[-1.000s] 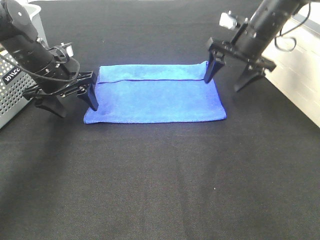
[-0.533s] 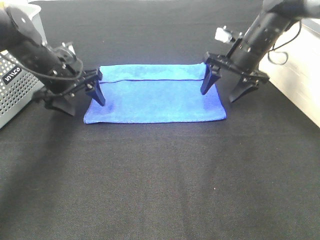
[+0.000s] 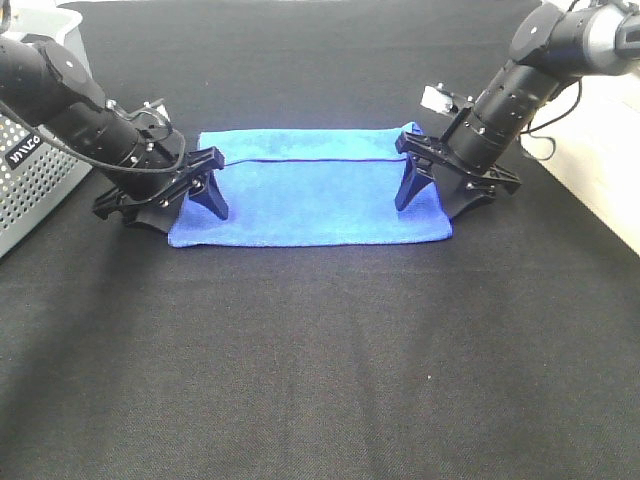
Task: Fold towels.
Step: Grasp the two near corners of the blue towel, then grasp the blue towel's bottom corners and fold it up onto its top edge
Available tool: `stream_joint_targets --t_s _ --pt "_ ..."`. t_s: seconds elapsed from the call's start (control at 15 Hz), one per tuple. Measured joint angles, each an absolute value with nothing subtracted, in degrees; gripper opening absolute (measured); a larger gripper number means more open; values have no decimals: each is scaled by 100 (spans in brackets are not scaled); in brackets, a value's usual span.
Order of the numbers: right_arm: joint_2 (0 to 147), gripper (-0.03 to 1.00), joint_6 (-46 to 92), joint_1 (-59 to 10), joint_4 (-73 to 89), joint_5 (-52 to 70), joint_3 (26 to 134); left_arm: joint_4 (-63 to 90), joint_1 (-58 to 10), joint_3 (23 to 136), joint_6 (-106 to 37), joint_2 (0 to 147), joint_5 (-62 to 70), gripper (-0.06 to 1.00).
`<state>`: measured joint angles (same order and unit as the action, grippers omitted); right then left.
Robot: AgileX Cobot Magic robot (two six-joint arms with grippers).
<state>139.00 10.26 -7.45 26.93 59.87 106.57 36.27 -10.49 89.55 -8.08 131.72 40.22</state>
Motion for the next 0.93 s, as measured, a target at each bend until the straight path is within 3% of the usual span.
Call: stream_joint_targets --t_s 0.07,0.13,0.27,0.33,0.4,0.67,0.93 --pt "13934 53 1031 -745 2744 5982 10657 3627 -1071 8961 -808 13195 4005 54" --pt "13934 53 1031 -745 2744 5982 10657 3627 -1071 8961 -808 13195 4005 54" --pt "13992 17 1008 -745 2710 5884 10657 3598 -1083 8961 -808 13253 3999 17" --pt "13997 5 968 -745 2636 5867 10657 3541 -1083 8961 -808 13253 3999 6" --pt "13997 0 940 -745 2607 5873 10657 3478 -1083 8961 -773 13247 4011 3" --pt "13774 0 871 -745 2584 6096 10365 2934 -991 8938 -728 12943 4641 3" --pt "12869 0 917 -756 2630 5609 8927 2481 -1060 8801 -728 12651 5432 3"
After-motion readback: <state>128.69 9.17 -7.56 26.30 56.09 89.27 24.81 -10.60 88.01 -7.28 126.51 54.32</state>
